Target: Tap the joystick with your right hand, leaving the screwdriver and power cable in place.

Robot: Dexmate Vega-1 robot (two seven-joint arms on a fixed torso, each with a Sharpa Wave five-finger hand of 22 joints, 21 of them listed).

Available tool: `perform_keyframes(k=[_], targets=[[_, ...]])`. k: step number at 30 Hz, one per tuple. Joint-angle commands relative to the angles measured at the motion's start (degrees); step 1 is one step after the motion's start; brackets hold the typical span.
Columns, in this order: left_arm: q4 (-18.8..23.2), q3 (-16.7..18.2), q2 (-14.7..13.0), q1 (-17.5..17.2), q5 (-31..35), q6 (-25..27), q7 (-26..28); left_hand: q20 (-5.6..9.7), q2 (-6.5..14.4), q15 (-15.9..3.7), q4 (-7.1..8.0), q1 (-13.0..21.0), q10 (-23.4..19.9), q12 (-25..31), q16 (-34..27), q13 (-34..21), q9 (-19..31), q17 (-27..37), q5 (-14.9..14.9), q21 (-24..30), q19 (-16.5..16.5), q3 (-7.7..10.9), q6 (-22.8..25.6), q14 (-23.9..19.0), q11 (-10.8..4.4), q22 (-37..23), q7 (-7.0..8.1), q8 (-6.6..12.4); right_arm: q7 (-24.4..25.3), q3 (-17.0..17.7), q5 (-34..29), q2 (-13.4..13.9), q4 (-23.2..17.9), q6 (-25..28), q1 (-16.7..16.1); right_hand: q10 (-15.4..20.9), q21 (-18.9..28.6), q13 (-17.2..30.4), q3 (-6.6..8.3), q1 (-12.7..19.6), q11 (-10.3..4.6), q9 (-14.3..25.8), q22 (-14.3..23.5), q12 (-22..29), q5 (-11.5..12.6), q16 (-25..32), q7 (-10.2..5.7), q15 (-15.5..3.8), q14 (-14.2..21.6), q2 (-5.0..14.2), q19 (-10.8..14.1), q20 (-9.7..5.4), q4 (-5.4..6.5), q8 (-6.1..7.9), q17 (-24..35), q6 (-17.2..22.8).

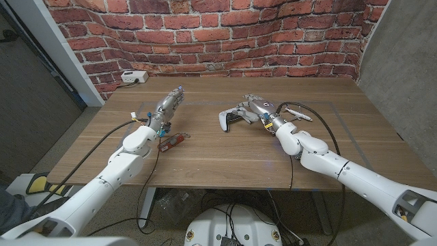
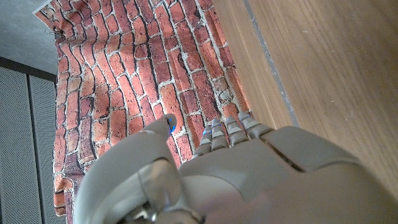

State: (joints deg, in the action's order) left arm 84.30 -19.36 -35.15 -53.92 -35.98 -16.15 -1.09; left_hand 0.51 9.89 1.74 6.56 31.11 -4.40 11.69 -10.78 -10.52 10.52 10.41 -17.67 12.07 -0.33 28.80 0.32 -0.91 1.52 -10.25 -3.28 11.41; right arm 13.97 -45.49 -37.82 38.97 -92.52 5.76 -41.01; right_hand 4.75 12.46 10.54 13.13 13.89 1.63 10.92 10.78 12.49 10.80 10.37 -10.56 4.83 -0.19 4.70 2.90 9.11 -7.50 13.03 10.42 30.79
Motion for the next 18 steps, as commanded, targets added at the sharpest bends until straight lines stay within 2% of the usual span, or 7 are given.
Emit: perform_keyframes(k=[1, 18], targets=[[0.10, 0.21, -0.19, -0.19, -0.03, -0.26, 0.11, -0.26, -0.19, 0.02, 0.00, -0.24, -0.33, -0.09, 0.12, -0.33, 0.14, 0.13, -0.37, 0.14, -0.37, 0.41, -0.03, -0.15, -0.07, -0.29, 0.08, -0.36, -1.17, -0.54, -0.11, -0.50, 0.40, 0.96, 0.49, -0.06, -0.25, 0.29, 0.38, 0.44, -0.06, 0.11, 0.25, -0.01, -0.04, -0.02, -0.15, 0.13, -0.31, -0.05, -0.38, -0.07, -0.05, 0.19, 0.17, 0.69], [-0.37, 0.21, -0.06, -0.09, -0.23, -0.22, -0.02, -0.28, -0.27, 0.01, -0.04, -0.42, -0.26, -0.13, 0.14, -0.33, 0.14, 0.12, -0.38, 0.13, -0.41, 0.74, 0.04, -0.12, -0.08, -0.28, -0.01, -0.35, -1.35, -1.08, -0.08, -0.79, 1.53, 1.22, 0.96, 0.82, -0.17, 0.30, 0.47, 0.51, -0.74, 0.09, 0.28, 0.32, -0.08, 0.34, -0.37, -0.09, 0.25, 0.05, -0.11, 0.12, -0.05, 0.54, 0.18, 2.63]])
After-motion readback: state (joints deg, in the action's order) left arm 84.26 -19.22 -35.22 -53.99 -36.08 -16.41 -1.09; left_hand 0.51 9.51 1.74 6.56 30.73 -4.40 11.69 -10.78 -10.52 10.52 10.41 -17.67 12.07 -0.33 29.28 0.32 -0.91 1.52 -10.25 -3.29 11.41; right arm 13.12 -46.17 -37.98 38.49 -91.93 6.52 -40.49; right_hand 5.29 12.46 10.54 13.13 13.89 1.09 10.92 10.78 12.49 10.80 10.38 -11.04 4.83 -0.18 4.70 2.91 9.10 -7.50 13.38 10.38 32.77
